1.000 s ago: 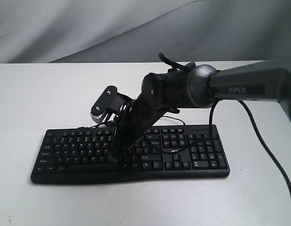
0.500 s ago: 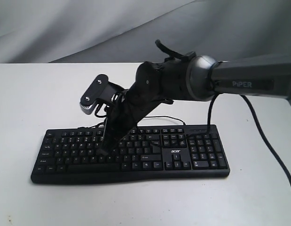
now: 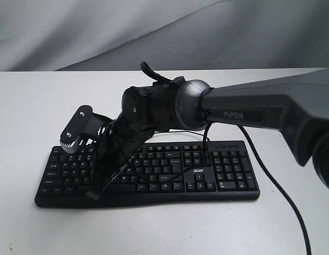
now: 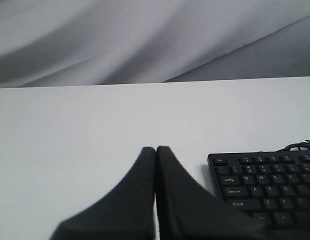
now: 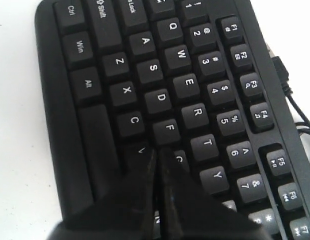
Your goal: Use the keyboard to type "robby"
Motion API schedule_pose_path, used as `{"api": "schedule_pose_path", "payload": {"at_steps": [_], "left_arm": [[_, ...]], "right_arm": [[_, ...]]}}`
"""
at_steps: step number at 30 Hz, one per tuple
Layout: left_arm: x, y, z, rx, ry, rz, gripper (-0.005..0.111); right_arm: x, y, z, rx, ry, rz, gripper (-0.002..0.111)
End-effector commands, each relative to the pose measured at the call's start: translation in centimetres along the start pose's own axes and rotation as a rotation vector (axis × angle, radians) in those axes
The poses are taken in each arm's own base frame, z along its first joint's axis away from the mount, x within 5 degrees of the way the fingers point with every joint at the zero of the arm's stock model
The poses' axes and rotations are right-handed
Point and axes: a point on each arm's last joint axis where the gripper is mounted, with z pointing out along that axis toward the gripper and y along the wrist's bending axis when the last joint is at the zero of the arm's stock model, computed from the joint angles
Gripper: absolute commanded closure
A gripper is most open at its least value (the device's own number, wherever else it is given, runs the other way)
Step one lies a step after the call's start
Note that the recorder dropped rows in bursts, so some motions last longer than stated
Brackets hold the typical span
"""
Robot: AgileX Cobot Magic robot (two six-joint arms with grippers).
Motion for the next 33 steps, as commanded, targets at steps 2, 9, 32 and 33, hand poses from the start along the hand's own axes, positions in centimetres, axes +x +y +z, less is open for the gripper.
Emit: {"api": "schedule_pose_path", "payload": {"at_steps": [2,9,32,33], "left_arm": [[0.1,0.0,0.0,0.001,-0.003,-0.012,0.106],[0.1,0.0,0.0,0.001,-0.003,-0.012,0.106],[0.1,0.0,0.0,0.001,-0.003,-0.012,0.106],[0.1,0.0,0.0,0.001,-0.003,-0.012,0.106]], "right_arm": [[0.0,0.0,0.2,-0.007,0.007,-0.002,0.108],[0.2,0.1,0.5,-0.013,0.014,0.001,0.108],[0.4,0.2,0.8,-0.025,0.028,0.005,0.108],[0.3,0.1,0.6,-0.021,0.025,0.000,0.108]]}}
